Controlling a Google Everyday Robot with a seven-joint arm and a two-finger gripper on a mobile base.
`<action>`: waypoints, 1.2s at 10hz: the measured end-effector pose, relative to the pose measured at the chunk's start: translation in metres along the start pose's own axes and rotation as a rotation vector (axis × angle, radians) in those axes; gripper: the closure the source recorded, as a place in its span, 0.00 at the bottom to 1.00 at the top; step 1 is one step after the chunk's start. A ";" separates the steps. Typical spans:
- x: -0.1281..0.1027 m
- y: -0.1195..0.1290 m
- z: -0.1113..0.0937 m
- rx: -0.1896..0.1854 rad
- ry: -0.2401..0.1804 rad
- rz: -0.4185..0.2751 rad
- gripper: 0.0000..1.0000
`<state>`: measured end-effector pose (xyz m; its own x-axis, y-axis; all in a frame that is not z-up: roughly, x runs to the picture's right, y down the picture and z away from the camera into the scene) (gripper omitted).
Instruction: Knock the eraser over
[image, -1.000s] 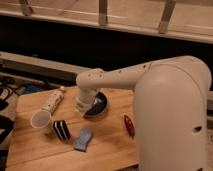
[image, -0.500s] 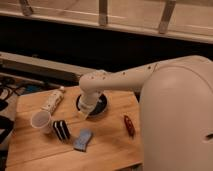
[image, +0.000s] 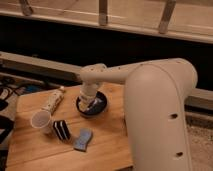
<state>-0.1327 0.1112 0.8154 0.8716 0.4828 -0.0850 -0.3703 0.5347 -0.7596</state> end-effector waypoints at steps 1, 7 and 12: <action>-0.004 0.000 0.006 -0.012 0.002 -0.009 0.99; -0.035 0.025 0.041 -0.100 0.027 -0.112 0.99; -0.066 0.057 0.057 -0.142 0.057 -0.209 0.99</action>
<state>-0.2299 0.1489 0.8141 0.9426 0.3302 0.0503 -0.1349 0.5141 -0.8471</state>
